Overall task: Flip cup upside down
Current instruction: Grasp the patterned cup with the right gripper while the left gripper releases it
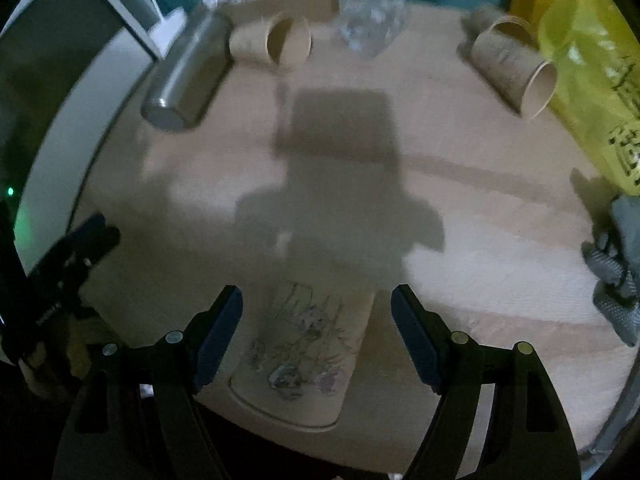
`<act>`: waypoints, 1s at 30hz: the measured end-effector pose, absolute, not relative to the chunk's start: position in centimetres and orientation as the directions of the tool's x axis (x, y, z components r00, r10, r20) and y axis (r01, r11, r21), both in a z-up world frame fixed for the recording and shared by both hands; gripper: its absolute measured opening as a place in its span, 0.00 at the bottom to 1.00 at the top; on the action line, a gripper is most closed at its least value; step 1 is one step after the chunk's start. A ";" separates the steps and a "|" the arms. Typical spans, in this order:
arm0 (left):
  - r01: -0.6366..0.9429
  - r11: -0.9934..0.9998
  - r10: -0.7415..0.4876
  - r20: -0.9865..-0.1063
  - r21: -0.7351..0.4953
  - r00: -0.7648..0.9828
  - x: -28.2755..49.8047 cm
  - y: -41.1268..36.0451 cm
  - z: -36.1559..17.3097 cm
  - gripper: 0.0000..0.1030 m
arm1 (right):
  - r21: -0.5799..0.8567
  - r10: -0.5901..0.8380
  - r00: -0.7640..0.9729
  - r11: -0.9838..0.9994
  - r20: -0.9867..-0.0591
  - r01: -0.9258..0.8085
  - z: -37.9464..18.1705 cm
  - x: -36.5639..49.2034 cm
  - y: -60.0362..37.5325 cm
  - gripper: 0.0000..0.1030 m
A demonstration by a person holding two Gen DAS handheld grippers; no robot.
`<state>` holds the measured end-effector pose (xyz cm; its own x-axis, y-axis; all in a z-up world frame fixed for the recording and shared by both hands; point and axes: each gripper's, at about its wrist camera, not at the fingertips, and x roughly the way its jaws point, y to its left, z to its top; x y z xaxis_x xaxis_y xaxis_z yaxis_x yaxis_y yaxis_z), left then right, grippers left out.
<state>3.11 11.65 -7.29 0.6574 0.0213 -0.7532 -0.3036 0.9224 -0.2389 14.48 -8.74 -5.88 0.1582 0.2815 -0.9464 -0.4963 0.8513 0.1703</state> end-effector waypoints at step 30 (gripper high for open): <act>-0.322 0.904 -0.018 -0.775 -0.283 0.632 2.1 14.3 -9.3 0.75 | 0.131 0.175 0.023 0.809 -0.984 -0.573 -8.0 16.7 -4.0 0.63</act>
<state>2.09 14.27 -9.26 0.6315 -0.0179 -0.7751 -0.3215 0.9037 -0.2828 16.67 -4.03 -8.03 0.0229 0.1751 -0.9843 -0.5732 0.8089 0.1306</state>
